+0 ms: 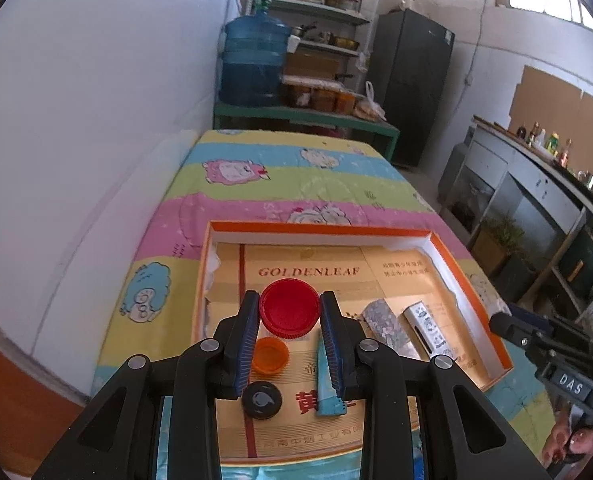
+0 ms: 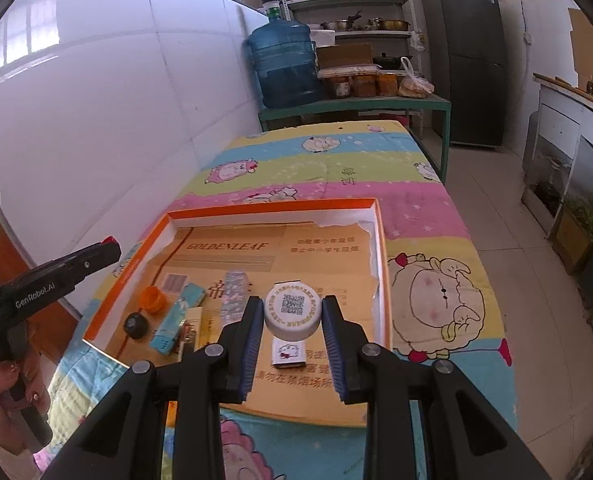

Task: Organize rigid objects
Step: 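Lower the red cap into the box lid and open the left gripper while the right releases the white lid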

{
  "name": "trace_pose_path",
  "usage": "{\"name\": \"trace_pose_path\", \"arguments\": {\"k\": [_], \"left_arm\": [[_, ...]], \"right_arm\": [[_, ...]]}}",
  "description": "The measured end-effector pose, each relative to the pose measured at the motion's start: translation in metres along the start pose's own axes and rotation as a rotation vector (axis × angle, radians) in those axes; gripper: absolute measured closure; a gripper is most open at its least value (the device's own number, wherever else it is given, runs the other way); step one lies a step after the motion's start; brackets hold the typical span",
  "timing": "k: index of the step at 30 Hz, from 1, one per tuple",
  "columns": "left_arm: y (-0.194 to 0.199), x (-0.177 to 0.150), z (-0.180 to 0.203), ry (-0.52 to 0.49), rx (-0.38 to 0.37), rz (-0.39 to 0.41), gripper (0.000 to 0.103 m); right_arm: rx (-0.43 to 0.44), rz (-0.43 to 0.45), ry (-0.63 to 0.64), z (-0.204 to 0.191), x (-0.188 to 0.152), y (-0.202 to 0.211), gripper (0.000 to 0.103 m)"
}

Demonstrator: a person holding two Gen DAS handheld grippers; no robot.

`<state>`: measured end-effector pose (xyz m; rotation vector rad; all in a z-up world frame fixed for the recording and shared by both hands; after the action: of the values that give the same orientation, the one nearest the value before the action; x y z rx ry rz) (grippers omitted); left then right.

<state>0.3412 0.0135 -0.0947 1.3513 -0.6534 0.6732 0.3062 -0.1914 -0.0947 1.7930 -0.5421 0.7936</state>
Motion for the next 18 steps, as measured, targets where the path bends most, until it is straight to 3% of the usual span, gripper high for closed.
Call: {"name": "trace_pose_path", "arguments": {"k": [18], "left_arm": [[-0.042,-0.038,0.036,-0.087,-0.042,-0.114,0.072]], "right_arm": [[0.02,-0.086,0.003,0.004,-0.016,-0.038,0.073]]}}
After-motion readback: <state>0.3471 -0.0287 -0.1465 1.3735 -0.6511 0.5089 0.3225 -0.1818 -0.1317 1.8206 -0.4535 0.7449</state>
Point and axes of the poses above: each gripper's, at about its wrist camera, not at the fingertips, and y roughly against the way its jaws point, z to its right, x to its top, the point moved 6 cm from there along -y, roughly the way its jaws point, and after that the axes turned 4 degrees about x, right-handed, at the moved point
